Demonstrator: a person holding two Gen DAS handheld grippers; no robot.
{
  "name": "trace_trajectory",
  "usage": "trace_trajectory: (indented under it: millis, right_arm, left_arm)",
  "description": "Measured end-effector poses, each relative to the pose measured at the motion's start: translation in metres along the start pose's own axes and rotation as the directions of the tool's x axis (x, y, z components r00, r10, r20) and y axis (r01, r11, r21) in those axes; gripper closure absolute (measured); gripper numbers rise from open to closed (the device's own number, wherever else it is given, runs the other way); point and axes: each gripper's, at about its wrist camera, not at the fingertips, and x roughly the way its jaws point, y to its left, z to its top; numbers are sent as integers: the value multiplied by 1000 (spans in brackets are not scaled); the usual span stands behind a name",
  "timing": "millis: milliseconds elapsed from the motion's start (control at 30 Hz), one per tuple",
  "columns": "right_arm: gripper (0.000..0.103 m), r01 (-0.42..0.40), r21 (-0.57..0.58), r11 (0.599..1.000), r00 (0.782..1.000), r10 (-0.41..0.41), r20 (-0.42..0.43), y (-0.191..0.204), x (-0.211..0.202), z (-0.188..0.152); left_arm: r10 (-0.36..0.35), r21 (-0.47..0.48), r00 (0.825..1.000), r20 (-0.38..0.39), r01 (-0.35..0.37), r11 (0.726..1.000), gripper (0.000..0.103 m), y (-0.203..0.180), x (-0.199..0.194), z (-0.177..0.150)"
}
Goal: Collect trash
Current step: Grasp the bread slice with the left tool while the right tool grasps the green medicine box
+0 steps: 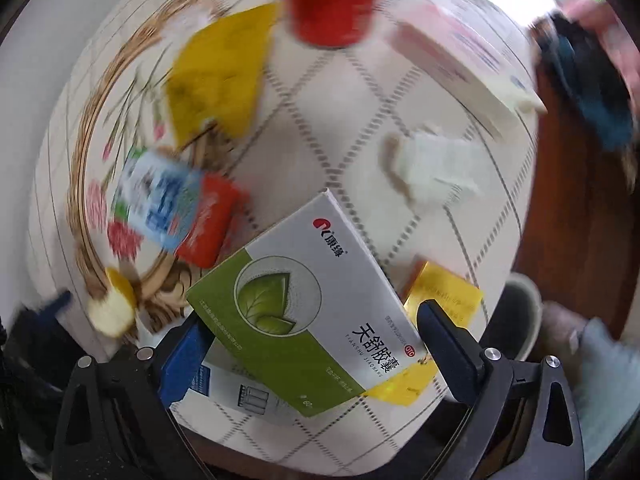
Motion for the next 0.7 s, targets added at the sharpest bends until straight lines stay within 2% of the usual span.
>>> trace_trajectory:
  millis: [100,167,233,300,333,367,700]
  right_arm:
    - [3,-15,-1,1000,1000,15,-6,-6,4,3]
    - [3,6,-23,1000,1000,-7,-20,-8,11,-3]
    - [3,29,-43,999,999,-30,-35,-5,18,-4]
    - [4,54,-55,997,997,-57,-44,-6,29,-8]
    - [13,64,-58,996,997,-66,-39,-5,28,-8]
    - [15,66,-61,996,997,-68,-32,-4,32,-11]
    - [18,39,5,999,999,-40,33,1,19,-25]
  left_arm:
    - [21,47,1000,15,-22,999,41,-8,1,6]
    - [45,76,999,29,-47,996,51,-14,2,11]
    - [56,99,997,49,-61,993,71,-19,1,15]
    - [57,102,997,44,-62,993,71,-20,2,18]
    - [56,104,997,46,-60,993,72,-20,2,19]
    - [54,106,997,49,-59,993,72,-19,5,21]
    - [104,57,990,94,-110,992,73,-3,-12,7]
